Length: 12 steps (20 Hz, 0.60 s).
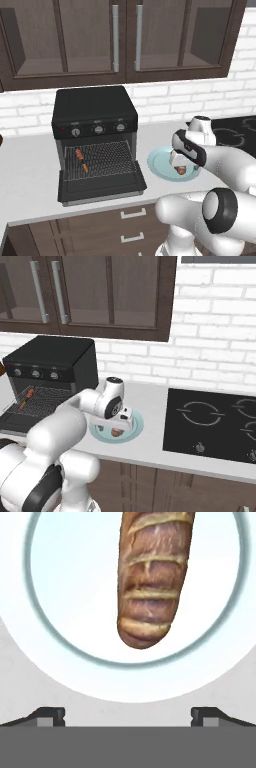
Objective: Pick up the kebab skewer and baguette bread, and place them inside the toaster oven. Close the toaster oven door and start by setting the timer.
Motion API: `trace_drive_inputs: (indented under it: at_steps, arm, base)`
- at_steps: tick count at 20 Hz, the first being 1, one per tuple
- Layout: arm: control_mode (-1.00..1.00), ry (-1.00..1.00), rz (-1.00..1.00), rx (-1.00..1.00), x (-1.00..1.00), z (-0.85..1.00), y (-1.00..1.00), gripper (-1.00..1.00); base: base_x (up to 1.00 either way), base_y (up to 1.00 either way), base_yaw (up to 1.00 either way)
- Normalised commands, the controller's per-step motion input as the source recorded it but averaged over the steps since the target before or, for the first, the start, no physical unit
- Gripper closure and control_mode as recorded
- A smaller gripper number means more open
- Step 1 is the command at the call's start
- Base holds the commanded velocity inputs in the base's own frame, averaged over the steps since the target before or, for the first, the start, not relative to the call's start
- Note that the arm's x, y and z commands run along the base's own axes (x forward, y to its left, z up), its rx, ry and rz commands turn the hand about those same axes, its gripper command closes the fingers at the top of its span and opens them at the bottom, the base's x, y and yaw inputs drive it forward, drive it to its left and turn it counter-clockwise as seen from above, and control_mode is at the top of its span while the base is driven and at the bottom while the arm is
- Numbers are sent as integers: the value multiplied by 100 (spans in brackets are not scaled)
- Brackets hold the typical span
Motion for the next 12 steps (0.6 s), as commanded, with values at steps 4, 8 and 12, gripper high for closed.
trace_drive_inputs:
  at_steps: [4,8,12]
  arm:
    - [-100,-2,-4,0,19,-17,0,-100]
    - [-100,-6,-4,-1,19,-13,0,-100]
    - [-100,-6,-4,-1,12,-20,0,-100]
  base:
    - [0,0,0]
    - [0,0,0]
    - [0,0,0]
